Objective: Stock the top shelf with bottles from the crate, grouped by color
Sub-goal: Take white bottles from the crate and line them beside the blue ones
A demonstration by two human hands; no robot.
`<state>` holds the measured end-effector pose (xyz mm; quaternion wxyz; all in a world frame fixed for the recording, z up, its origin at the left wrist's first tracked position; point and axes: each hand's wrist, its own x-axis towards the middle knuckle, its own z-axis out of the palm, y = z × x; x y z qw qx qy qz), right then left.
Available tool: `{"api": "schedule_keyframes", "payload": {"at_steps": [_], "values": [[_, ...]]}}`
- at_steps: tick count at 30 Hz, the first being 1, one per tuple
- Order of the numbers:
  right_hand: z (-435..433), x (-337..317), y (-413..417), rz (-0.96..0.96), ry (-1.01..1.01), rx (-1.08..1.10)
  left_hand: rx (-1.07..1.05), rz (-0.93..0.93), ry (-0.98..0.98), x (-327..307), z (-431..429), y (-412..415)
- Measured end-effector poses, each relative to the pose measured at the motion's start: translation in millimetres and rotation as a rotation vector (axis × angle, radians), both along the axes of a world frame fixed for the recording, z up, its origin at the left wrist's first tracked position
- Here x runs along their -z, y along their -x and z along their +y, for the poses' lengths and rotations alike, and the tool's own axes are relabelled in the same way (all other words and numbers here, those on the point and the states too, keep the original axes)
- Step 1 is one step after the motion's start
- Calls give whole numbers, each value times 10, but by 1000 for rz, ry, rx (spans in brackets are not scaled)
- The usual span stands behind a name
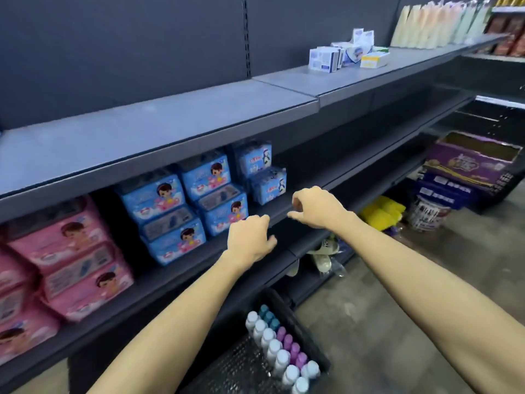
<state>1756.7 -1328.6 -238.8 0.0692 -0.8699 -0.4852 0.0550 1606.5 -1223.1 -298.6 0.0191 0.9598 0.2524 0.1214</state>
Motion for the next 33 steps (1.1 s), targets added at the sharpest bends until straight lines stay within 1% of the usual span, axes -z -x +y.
{"api": "schedule_keyframes", "payload": {"at_steps": [6, 10, 15, 20, 23, 28, 33], "values": [[-130, 986, 112, 136, 127, 9, -38, 121, 154, 909, -247, 193], [-185, 1659, 207, 215, 172, 17, -90, 163, 267, 1490, -425, 355], [-342, 2547, 414, 343, 264, 28, -157, 272, 404, 2293, -677, 659], [-640, 3420, 648, 434, 438, 34, -174, 375, 558, 3013, -1011, 936], [-788, 3912, 771, 447, 538, 49, -184, 424, 618, 3412, -1178, 1017], [-970, 4555, 935, 398, 697, 73, -197, 481, 683, 3886, -1316, 1075], [-1098, 5025, 1109, 380, 739, 94, -210, 516, 722, 4176, -1378, 1197]]}}
